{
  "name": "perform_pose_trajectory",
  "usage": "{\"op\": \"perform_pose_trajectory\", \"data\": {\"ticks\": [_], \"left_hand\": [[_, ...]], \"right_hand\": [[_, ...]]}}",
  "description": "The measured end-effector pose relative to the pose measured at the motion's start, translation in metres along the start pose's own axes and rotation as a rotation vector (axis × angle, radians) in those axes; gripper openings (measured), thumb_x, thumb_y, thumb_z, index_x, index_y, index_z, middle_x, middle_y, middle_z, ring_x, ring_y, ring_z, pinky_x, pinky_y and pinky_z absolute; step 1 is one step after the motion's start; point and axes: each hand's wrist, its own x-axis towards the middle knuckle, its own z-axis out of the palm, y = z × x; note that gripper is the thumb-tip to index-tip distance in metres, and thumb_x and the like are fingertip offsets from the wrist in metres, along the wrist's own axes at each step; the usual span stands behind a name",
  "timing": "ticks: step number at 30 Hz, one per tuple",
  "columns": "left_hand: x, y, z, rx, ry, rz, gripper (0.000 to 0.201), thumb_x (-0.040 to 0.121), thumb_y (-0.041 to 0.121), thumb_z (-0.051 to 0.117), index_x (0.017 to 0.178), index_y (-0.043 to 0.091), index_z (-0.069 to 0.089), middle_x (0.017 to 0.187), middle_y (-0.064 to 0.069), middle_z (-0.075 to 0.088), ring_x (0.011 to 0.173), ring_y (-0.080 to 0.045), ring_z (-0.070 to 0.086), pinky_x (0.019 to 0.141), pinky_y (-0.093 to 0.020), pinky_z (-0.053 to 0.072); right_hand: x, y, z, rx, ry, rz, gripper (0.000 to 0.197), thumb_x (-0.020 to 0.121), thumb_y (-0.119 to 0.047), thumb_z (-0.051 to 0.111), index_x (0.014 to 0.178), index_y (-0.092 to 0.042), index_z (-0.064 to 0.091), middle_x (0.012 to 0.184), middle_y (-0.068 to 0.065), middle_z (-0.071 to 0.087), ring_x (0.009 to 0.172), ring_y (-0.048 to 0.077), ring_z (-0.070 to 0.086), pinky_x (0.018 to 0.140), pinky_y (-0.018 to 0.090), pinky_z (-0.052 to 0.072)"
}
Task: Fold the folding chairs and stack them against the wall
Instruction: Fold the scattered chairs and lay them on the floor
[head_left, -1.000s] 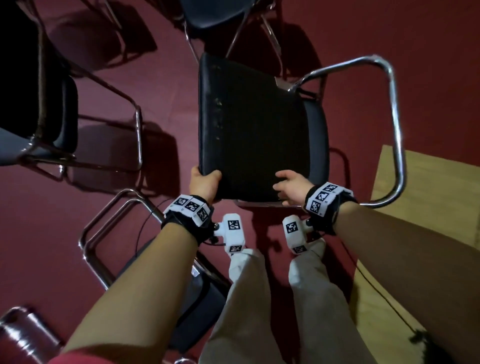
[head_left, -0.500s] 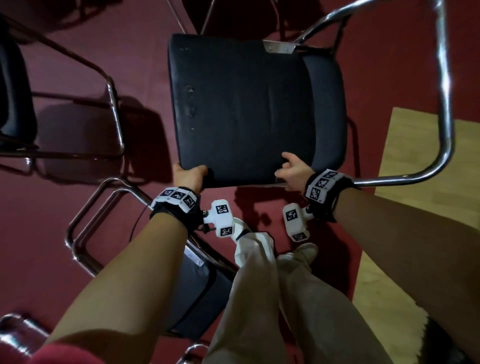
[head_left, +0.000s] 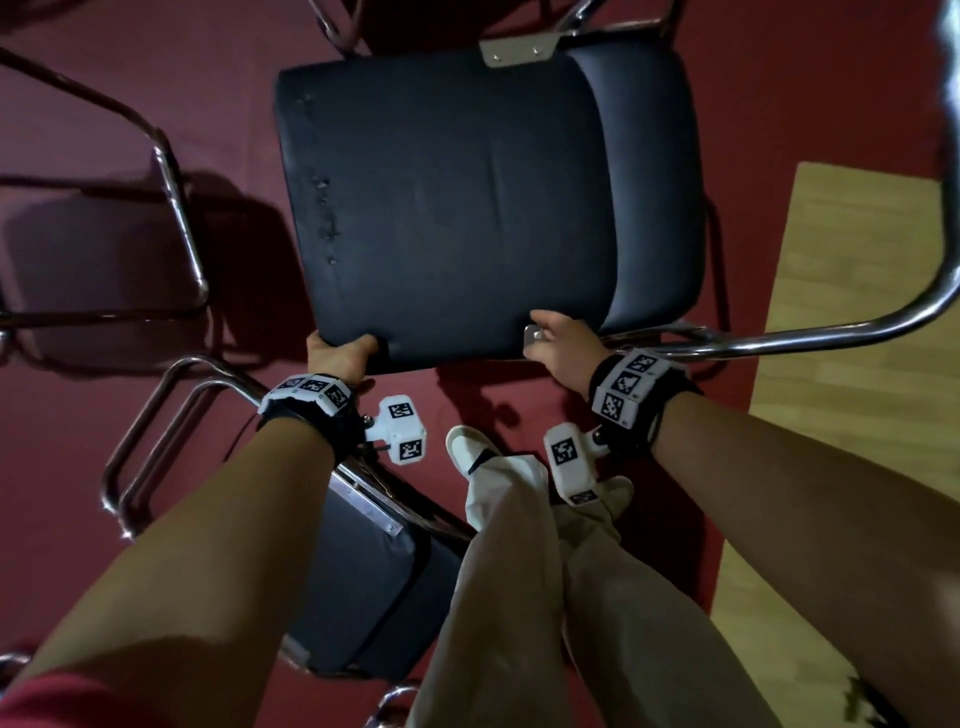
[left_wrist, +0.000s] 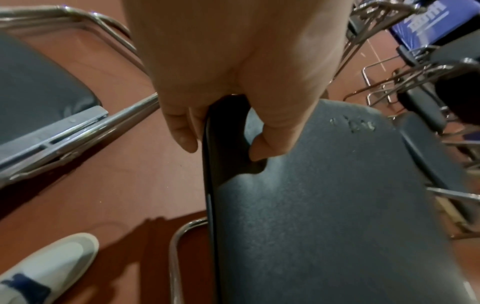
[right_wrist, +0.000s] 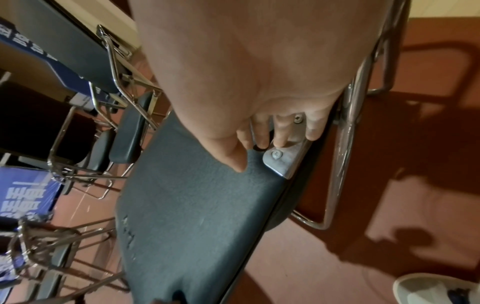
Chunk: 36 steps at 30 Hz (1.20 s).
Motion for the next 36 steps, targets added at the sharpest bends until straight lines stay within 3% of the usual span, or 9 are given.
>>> {"op": "perform_pose_trajectory", "data": {"ticks": [8,11,16,20,23,27,29,32,36], "left_hand": [[0.003,-0.002,0.012,-0.027,0.084,-0.004,0.066,0.080,0.014,0.073,0.137,0.020,0.040,0.116,-0.001,0.057,0.092,-0.022,0.063,0.079,-0.042,0.056],[-0.002,-0.009,0.011,0.010,0.085,0.008,0.064,0.080,0.015,0.072,0.136,0.021,0.042,0.123,-0.005,0.061,0.101,-0.026,0.065,0.069,-0.037,0.054],[-0.027,-0.021,0.021,-0.141,0.076,-0.075,0.048,0.088,0.002,0.059,0.135,0.005,0.049,0.106,-0.013,0.065,0.100,-0.029,0.066,0.068,-0.038,0.053],[-0.063,-0.035,0.041,-0.165,-0.063,-0.168,0.005,0.095,0.005,0.053,0.097,0.003,0.057,0.101,-0.007,0.055,0.102,-0.027,0.063,0.063,-0.037,0.050],[-0.087,-0.052,0.065,-0.123,-0.109,-0.177,0.011,0.095,0.006,0.053,0.084,0.006,0.054,0.093,-0.007,0.055,0.101,-0.029,0.062,0.066,-0.038,0.051],[-0.110,-0.071,0.101,-0.065,-0.205,-0.193,0.013,0.094,0.009,0.050,0.082,0.009,0.054,0.100,-0.008,0.058,0.094,-0.027,0.063,0.074,-0.038,0.051],[-0.118,-0.076,0.118,-0.035,-0.235,-0.199,0.013,0.094,0.009,0.048,0.082,0.011,0.055,0.100,-0.007,0.059,0.095,-0.026,0.062,0.086,-0.041,0.050],[-0.124,-0.078,0.139,-0.044,-0.264,-0.186,0.016,0.094,0.009,0.047,0.079,0.011,0.051,0.091,-0.007,0.056,0.092,-0.024,0.058,0.088,-0.042,0.049],[-0.116,-0.073,0.152,-0.106,-0.325,-0.200,0.025,0.087,0.007,0.047,0.066,0.017,0.040,0.063,0.000,0.045,0.059,-0.019,0.050,0.070,-0.035,0.043]], "right_hand": [[0.000,0.017,0.002,0.057,0.011,-0.079,0.053,0.088,-0.008,0.069,0.138,-0.004,0.052,0.115,0.003,0.057,0.110,0.010,0.052,0.081,0.000,0.032],[-0.005,0.020,-0.001,0.084,0.008,-0.063,0.046,0.086,-0.012,0.068,0.131,-0.015,0.060,0.111,0.003,0.064,0.114,0.012,0.057,0.096,0.015,0.039],[-0.021,0.018,-0.012,0.134,-0.100,-0.053,0.044,0.081,-0.012,0.069,0.119,0.007,0.060,0.109,0.027,0.062,0.100,0.030,0.060,0.081,0.016,0.039],[-0.041,0.039,-0.036,0.411,-0.117,0.078,0.050,0.096,-0.006,0.057,0.145,-0.011,0.045,0.141,0.003,0.051,0.132,0.016,0.046,0.097,0.024,0.039],[-0.055,0.073,-0.061,0.560,-0.090,0.198,0.047,0.098,-0.012,0.057,0.143,-0.020,0.046,0.136,0.003,0.054,0.132,0.022,0.047,0.101,0.041,0.041],[-0.080,0.112,-0.103,0.759,-0.086,0.281,0.014,0.099,-0.021,0.056,0.113,-0.023,0.057,0.110,0.001,0.060,0.134,0.032,0.048,0.103,0.044,0.044],[-0.095,0.129,-0.126,0.917,-0.139,0.279,0.010,0.095,-0.026,0.060,0.088,-0.024,0.054,0.106,0.019,0.060,0.136,0.042,0.043,0.112,0.043,0.039],[-0.105,0.147,-0.150,1.064,-0.026,0.245,0.021,0.081,-0.037,0.077,0.091,-0.024,0.063,0.093,0.010,0.062,0.088,0.027,0.064,0.079,0.033,0.055],[-0.095,0.155,-0.159,1.167,0.139,0.220,0.025,0.094,-0.048,0.059,0.099,-0.023,0.062,0.094,-0.005,0.062,0.083,0.012,0.062,0.077,0.030,0.055]]}}
